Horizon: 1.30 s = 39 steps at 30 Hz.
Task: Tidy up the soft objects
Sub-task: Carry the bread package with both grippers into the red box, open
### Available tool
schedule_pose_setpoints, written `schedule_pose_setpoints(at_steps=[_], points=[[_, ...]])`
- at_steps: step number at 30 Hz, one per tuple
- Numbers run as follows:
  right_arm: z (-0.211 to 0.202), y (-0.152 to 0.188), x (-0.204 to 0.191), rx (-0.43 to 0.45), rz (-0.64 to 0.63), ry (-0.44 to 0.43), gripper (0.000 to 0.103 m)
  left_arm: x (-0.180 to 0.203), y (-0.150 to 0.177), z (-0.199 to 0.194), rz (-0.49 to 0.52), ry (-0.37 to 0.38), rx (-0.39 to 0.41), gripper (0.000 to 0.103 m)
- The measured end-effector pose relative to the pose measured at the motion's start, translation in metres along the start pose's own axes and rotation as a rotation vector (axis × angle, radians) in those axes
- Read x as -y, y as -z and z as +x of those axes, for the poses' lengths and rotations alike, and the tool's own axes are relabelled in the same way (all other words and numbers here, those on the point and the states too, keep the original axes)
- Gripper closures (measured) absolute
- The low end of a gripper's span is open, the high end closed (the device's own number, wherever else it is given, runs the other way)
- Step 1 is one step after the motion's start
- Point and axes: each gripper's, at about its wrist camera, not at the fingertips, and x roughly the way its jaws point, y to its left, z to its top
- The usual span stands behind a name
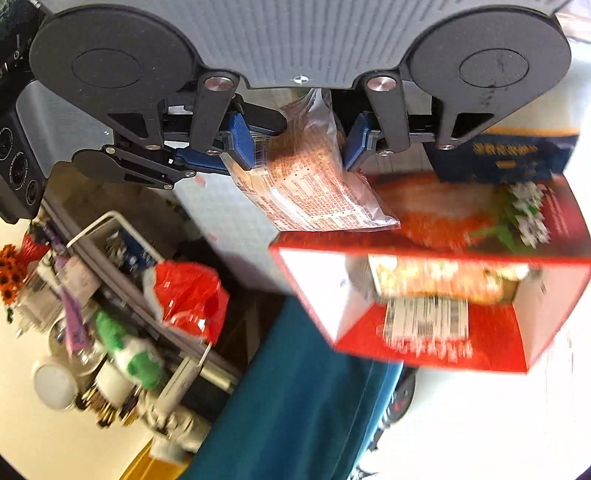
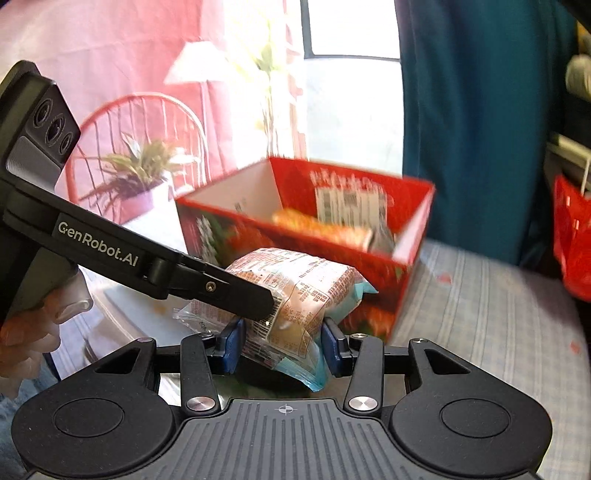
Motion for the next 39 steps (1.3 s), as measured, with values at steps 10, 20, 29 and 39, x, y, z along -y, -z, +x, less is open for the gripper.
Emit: schedule_pose_setpoints(at_steps=[10,20,29,39], points=[[0.002,-0.052,-0.005,0.079,-0.078,0.016,0.063,-0.006,-0.041,-0.029,0.013,0.004,0.103,0.048],[0.057,-0.086,0.025,0.11,-0.05,0.033,0.062,-0.031,-0.09,0.009,-0.055,-0.043,0.12,0.048],[0.11,-0.09,0.051,0.048,0.018,0.035,0.063,-0.054,-0.107,0.05,-0.104,-0.096,0.073,0.047],[0.132,-0.089,0.075,0.024,0.071,0.071,0.061,-0.059,-0.114,0.079,-0.082,-0.105,0.041,0.049]])
